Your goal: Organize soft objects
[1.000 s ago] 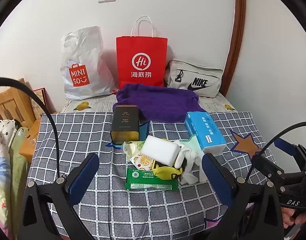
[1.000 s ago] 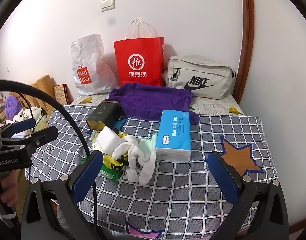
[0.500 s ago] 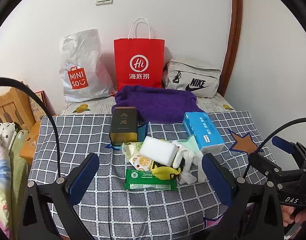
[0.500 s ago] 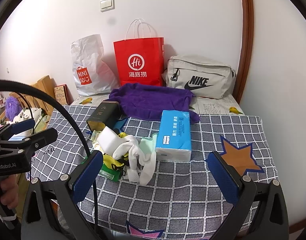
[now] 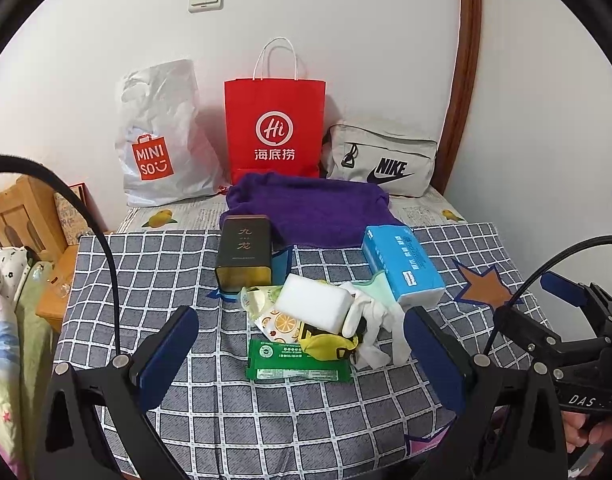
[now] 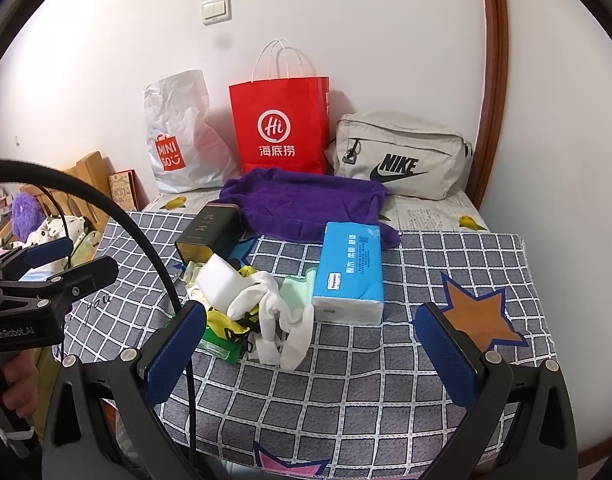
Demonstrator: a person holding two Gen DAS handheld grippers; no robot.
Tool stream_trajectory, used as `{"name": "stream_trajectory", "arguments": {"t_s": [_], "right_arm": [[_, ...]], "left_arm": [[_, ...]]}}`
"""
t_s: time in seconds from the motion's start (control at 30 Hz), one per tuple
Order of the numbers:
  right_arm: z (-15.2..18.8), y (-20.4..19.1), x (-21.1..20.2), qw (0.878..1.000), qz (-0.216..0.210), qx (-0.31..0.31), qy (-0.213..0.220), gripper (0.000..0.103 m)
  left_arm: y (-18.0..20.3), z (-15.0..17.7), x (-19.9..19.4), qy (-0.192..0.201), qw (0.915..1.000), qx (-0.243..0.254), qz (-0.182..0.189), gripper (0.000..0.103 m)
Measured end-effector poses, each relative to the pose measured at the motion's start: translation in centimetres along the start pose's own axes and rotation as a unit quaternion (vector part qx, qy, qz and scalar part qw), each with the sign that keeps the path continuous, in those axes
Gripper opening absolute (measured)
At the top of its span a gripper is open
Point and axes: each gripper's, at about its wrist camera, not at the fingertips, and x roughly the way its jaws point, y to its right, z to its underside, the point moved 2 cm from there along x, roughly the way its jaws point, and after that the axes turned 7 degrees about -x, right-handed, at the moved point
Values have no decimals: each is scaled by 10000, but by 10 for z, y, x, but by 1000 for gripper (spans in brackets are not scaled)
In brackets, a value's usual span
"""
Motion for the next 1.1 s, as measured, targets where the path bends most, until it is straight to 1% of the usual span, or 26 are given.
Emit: {"name": "stream_trajectory", "arguments": {"t_s": [0.27, 0.37, 0.47, 0.57, 0.7, 0.77, 0.93, 1.03, 1.1], "right_arm": [[0, 0, 1, 10000, -7, 2, -14, 103], [0, 0, 2, 10000, -35, 6, -26, 103], [0, -1, 2, 10000, -39, -14, -5, 103], [0, -3, 2, 10000, -81, -37, 30, 103], [1, -5, 5, 9999, -118, -111, 24, 103], [2, -6, 9, 9998, -130, -130, -10, 103], [7, -2, 23, 9996, -165, -83, -204, 103], [10, 1, 32, 9994, -182, -55, -306, 103], [13, 4, 38, 9991, -184, -29, -373, 103]], "left_arm": [[-5, -1, 2, 29, 10000, -59, -67, 103], [-7, -1, 4, -5, 10000, -96, 24, 103], [-9, 0, 6, -71, 9997, -130, 191, 103], [-9, 1, 8, -86, 9996, -143, 246, 103], [-14, 2, 14, -37, 9999, -123, 96, 103], [-17, 3, 21, -79, 9998, -148, 108, 103], [-22, 7, 52, -297, 9988, -61, 378, 103], [-23, 10, 79, -532, 9958, -69, 737, 103], [-25, 9, 94, -613, 9937, -137, 923, 103]]}}
